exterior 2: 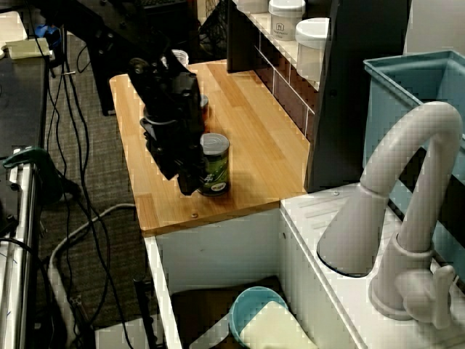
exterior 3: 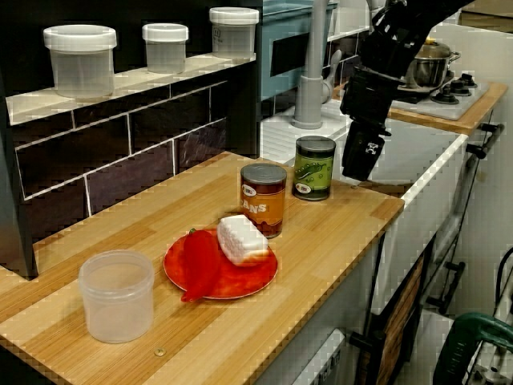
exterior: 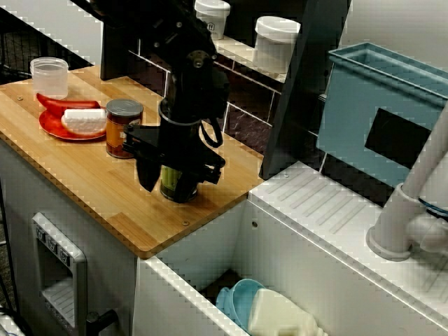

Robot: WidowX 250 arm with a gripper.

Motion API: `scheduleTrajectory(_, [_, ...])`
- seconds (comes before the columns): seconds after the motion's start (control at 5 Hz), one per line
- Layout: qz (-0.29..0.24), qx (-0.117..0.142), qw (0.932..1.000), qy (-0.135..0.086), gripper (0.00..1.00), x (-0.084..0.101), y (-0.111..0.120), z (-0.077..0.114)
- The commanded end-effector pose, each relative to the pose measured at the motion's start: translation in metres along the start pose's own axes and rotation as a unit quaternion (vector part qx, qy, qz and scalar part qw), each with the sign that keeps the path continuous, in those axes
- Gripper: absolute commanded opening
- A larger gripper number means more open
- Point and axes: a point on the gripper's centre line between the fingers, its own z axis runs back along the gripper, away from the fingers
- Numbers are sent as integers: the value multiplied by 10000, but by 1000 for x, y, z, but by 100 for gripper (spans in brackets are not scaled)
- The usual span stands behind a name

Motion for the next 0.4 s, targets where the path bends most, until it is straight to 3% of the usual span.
scheduleTrajectory(0.0, [140, -70, 9996, -241, 0, 17, -10, 0])
scheduleTrajectory(0.2, [253, -17, 9993, -292, 0, 26, -8, -11])
